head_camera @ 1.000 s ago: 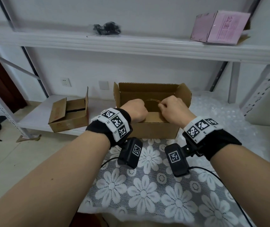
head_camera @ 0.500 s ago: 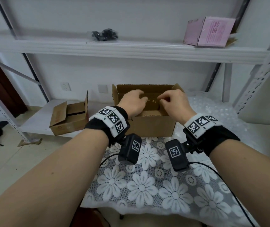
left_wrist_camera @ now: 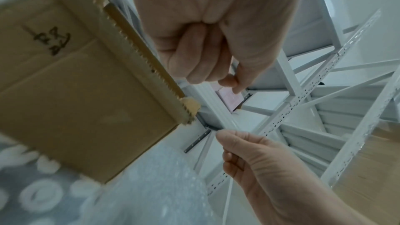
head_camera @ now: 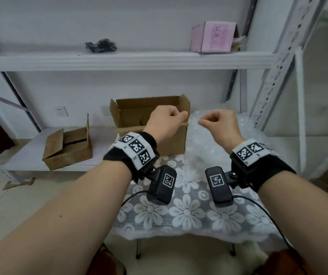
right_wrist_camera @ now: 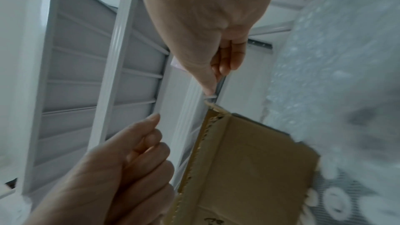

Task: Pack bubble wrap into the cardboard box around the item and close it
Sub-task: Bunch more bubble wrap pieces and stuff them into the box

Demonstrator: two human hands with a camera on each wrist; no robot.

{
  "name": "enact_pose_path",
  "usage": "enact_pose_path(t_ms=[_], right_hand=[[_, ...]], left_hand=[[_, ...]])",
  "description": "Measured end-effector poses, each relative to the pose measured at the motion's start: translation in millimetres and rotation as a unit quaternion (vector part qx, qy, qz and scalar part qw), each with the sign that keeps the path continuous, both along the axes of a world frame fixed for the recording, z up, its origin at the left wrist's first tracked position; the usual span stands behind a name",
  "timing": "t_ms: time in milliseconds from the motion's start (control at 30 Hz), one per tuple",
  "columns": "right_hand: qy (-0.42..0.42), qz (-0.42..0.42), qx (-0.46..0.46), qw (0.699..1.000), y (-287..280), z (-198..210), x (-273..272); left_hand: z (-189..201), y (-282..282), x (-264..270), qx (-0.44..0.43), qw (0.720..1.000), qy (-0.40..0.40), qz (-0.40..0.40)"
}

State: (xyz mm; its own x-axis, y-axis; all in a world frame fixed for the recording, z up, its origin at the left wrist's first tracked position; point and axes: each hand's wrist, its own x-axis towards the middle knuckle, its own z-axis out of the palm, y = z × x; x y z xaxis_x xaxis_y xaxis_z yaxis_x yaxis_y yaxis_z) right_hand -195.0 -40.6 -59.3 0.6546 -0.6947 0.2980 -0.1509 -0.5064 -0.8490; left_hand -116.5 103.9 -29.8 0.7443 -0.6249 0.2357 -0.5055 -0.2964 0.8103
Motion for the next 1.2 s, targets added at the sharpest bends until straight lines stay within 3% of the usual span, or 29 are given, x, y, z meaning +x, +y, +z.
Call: enact_pose_path(t_ms=[267, 367, 467, 700, 867, 1000, 1200], right_hand=[[0.064, -0.005, 0.086, 0.994, -16, -64, -41], [0.119, 0.005, 0.07, 0.99, -18, -78, -51], [0.156, 0.035, 0.054, 0.986, -19, -88, -57], [0.253, 0.035, -0.069, 0.964, -30, -98, -59], [0.394, 0.096, -0.096, 0.909, -32, -105, -58], [0.444, 0.106, -0.111, 0.883, -39, -104, -58], [0.373, 0.021, -0.088, 0.923, -49, -101, -50]], left_hand=[[-50, -7, -22, 0.098, 0.99, 0.104, 0.018], [-61, -10, -26, 0.172, 0.974, 0.144, 0.016], [-73, -12, -30, 0.192, 0.961, 0.198, 0.01], [-93, -25, -32, 0.167, 0.941, 0.295, 0.002], [-97, -35, -31, 0.15, 0.948, 0.281, 0.024], [-101, -37, -31, 0.145, 0.947, 0.285, 0.022], [-105, -41, -27, 0.089, 0.941, 0.324, 0.049]])
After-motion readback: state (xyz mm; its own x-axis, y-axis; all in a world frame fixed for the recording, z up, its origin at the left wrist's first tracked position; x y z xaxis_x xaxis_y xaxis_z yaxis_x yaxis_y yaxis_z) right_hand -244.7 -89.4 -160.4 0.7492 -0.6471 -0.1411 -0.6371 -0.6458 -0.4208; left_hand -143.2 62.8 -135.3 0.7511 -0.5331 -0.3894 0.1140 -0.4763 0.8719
